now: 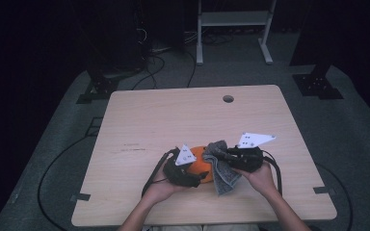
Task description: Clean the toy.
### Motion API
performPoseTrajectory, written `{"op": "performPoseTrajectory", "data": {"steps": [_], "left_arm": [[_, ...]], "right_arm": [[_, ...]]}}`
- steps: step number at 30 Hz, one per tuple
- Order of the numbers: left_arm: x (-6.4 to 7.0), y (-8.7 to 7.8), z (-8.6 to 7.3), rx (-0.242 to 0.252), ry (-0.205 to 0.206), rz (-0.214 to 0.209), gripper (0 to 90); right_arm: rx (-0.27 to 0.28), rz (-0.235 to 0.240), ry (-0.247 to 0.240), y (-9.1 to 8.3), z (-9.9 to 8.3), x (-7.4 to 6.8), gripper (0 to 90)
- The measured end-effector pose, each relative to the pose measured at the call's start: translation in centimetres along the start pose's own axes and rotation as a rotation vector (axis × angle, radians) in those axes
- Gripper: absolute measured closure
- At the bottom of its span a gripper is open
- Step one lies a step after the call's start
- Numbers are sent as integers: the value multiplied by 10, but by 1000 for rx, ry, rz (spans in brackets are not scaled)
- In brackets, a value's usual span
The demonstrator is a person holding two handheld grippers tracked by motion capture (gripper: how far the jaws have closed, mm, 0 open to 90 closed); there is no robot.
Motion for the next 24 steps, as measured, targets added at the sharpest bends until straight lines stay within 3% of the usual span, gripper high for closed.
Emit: {"op": "performPoseTrajectory", "data": {"steps": [2,3,5,8,11,15,19,24], "left_arm": [[1,-10,4,38,-11,-59,234],[-2,-17,7,68,-11,-64,237],[-14,-24,14,122,-49,-41,271],[-24,-16,12,77,-67,-29,313],[-20,-1,6,29,-89,-93,314],[-10,4,0,14,-62,-110,331],[1,0,-11,-28,-3,-129,339],[10,-8,-17,-48,73,-137,335]], "right_arm": [[-42,-12,-25,1,-8,-4,794],[-45,-21,-36,1,-10,-5,794],[-47,-13,-35,-2,-16,-6,794],[-45,-9,-18,-5,-22,-2,793],[-45,-15,2,-10,-26,4,791],[-36,-21,2,-11,-20,4,791],[-36,-13,-20,-7,-11,-1,790],[-54,11,-1,-4,-19,-2,790]]}}
Point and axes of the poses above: each handheld gripper's, and its own axes: y roughly forward along the jaws, z roughly out of its top, x roughly to its right, the point moved 9 cm from there along y, roughly forward along the jaws, and after that the axes turned 15 degrees about -x, right-handed, at the moved point
